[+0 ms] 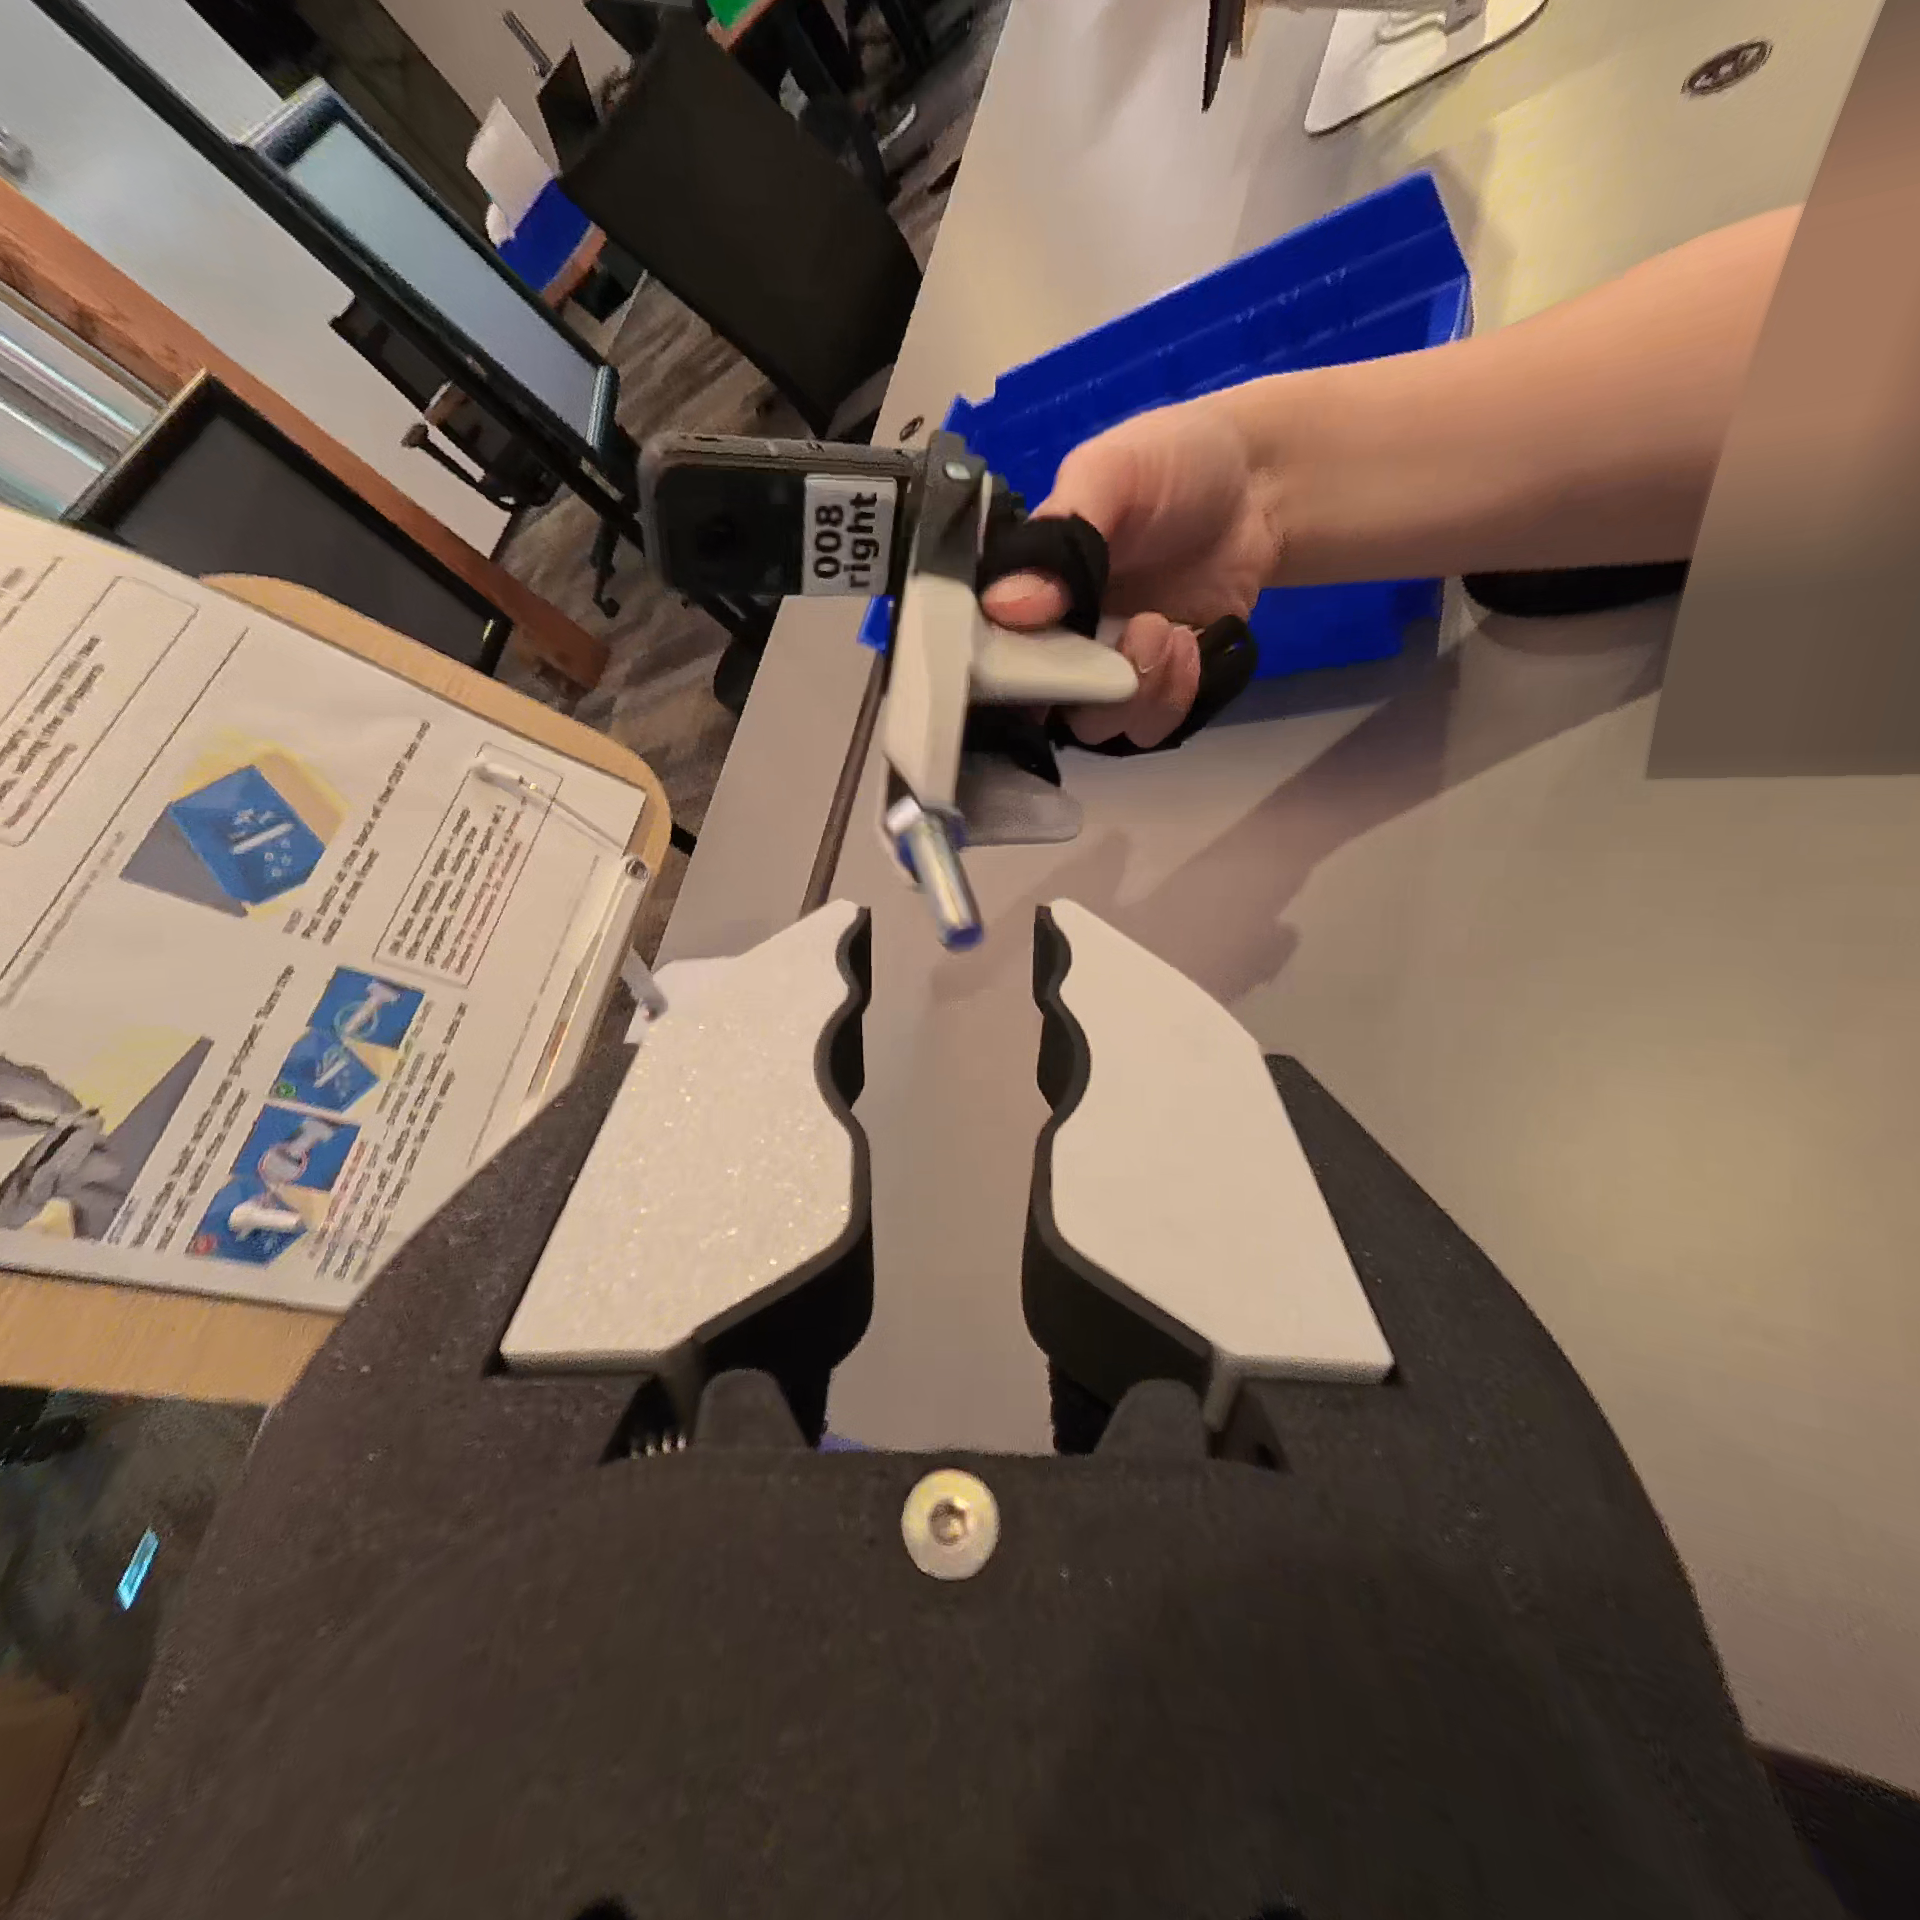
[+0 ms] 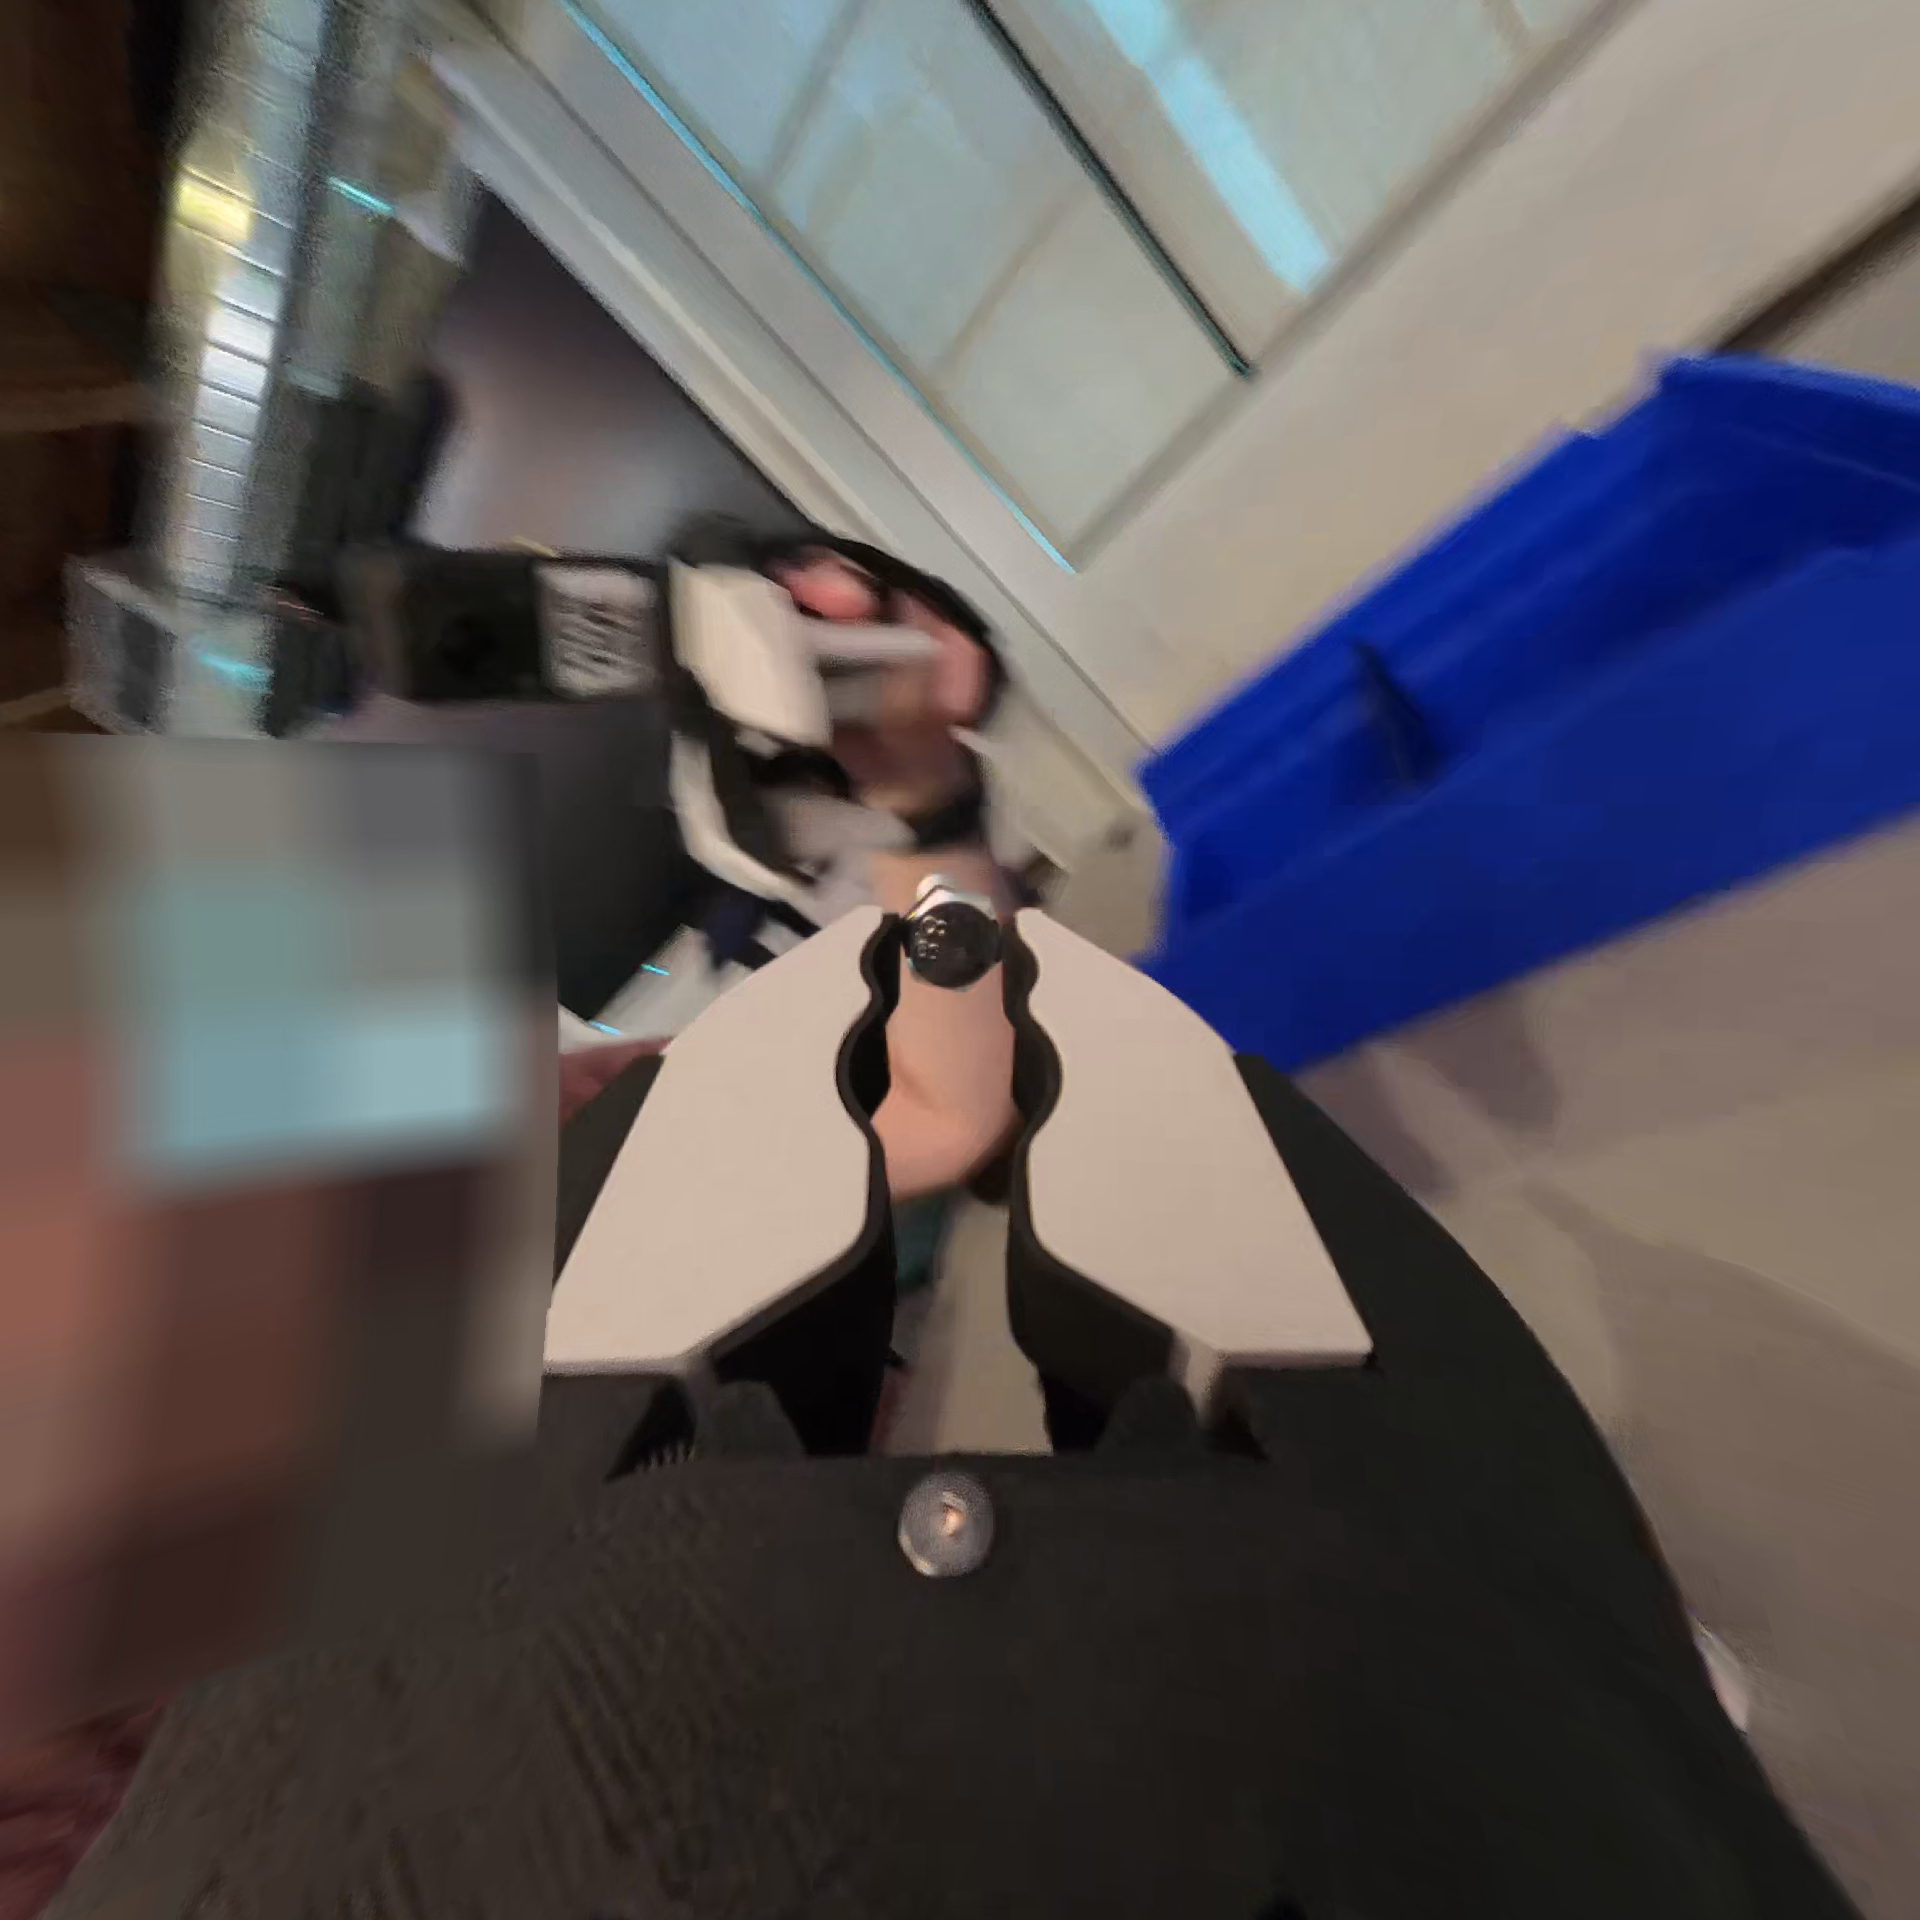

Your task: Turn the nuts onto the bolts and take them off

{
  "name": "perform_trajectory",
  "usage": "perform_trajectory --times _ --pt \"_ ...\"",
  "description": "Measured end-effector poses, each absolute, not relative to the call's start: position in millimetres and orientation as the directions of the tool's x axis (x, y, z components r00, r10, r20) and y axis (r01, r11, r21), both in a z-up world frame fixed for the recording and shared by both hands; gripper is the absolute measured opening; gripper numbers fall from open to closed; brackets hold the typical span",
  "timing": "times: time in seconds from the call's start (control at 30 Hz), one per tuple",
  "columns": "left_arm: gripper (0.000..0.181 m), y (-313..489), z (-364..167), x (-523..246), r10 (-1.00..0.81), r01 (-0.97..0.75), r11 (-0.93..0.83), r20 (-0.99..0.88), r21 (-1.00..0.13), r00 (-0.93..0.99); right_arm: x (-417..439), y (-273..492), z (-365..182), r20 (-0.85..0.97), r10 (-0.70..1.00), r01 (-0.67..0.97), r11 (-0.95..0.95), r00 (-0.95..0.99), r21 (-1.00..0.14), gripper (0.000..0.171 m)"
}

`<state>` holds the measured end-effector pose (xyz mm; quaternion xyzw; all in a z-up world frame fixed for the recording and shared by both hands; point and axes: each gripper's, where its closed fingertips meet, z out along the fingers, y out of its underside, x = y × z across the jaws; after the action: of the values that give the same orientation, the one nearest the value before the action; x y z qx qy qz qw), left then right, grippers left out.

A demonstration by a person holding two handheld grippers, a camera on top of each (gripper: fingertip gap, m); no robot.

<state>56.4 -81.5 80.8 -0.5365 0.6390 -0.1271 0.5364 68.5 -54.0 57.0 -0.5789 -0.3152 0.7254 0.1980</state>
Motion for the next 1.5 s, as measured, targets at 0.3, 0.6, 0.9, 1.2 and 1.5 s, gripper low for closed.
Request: perform_trajectory --times 0.3,0.6,0.9,1.2,1.5 --pt "0.029 -103 119 11 -0.805 -0.468 0.398 -0.545 -0.789 0.234 28 -57 -99 -0.737 0.662 0.495 -0.690 0.139 -0.527 0.019" --pt "0.029 -96 115 11 -0.822 -0.470 0.366 -0.516 -0.803 0.242 33 -41 -132 -0.580 0.786 0.563 -0.584 0.214 -0.584 0.019" --pt "0.029 -90 108 15 -0.831 -0.495 0.339 -0.501 -0.800 0.241 57 -40 -151 -0.206 0.966 0.789 -0.249 0.158 -0.562 0.020" --pt "0.030 -87 113 0 -0.830 -0.484 0.313 -0.483 -0.817 0.279 40 -42 -134 -0.177 0.978 0.750 -0.201 0.114 -0.630 0.025" --pt "0.029 -84 116 -6 -0.816 -0.496 0.301 -0.489 -0.815 0.308 29 -34 -157 -0.138 0.971 0.842 -0.236 0.193 -0.485 0.012"
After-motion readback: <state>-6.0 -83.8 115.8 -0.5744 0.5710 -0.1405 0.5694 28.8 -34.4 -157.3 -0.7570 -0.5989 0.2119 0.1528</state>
